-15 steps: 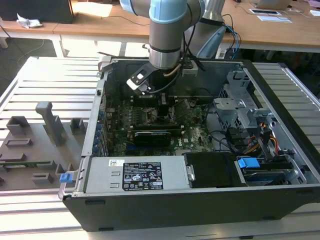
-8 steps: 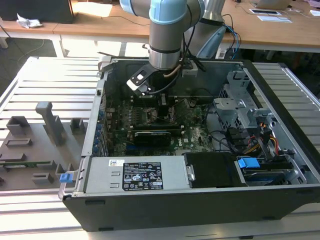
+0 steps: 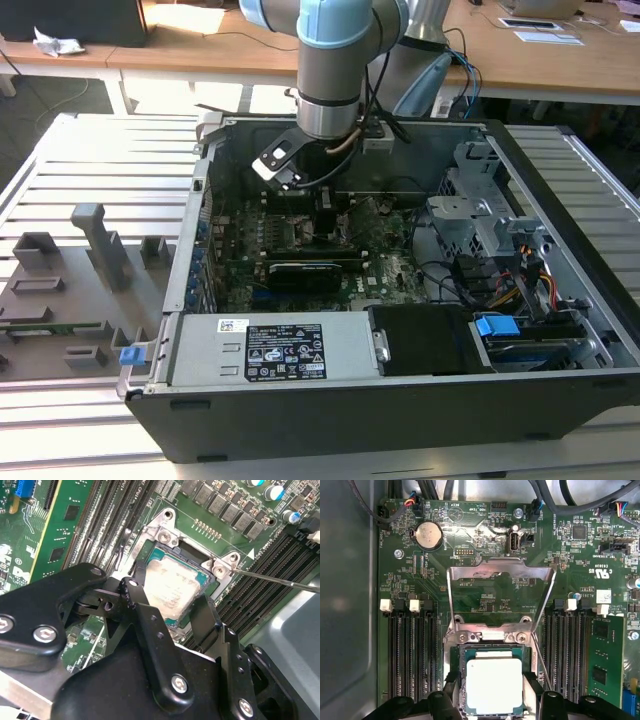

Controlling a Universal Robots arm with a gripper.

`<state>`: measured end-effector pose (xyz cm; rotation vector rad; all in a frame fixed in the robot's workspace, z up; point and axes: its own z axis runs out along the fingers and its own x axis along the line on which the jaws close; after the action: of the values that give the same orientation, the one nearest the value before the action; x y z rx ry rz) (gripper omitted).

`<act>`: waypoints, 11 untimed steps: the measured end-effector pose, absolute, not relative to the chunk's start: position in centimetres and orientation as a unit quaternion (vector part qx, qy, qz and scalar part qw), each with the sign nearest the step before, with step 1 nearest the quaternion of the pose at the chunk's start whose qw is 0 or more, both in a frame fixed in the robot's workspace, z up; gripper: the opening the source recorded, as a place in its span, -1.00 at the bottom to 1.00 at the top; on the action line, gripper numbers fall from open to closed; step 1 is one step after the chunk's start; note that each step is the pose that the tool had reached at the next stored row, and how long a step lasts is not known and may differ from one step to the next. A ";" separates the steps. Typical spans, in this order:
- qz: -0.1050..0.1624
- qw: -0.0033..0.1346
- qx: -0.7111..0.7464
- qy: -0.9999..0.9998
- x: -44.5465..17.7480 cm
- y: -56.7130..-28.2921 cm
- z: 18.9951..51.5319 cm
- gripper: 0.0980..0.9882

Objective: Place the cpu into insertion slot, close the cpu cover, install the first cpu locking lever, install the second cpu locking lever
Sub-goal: 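Place the cpu into insertion slot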

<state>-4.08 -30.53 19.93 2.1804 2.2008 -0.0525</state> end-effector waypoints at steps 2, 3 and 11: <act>-0.017 0.022 0.704 0.710 -4.1 -30.5 19.9 0.16; -0.017 0.022 0.704 0.710 -4.1 -30.5 19.9 0.16; -0.017 0.022 0.704 0.710 -4.2 -30.5 21.1 0.16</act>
<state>-4.17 -30.50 21.09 2.1806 2.2007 -0.0523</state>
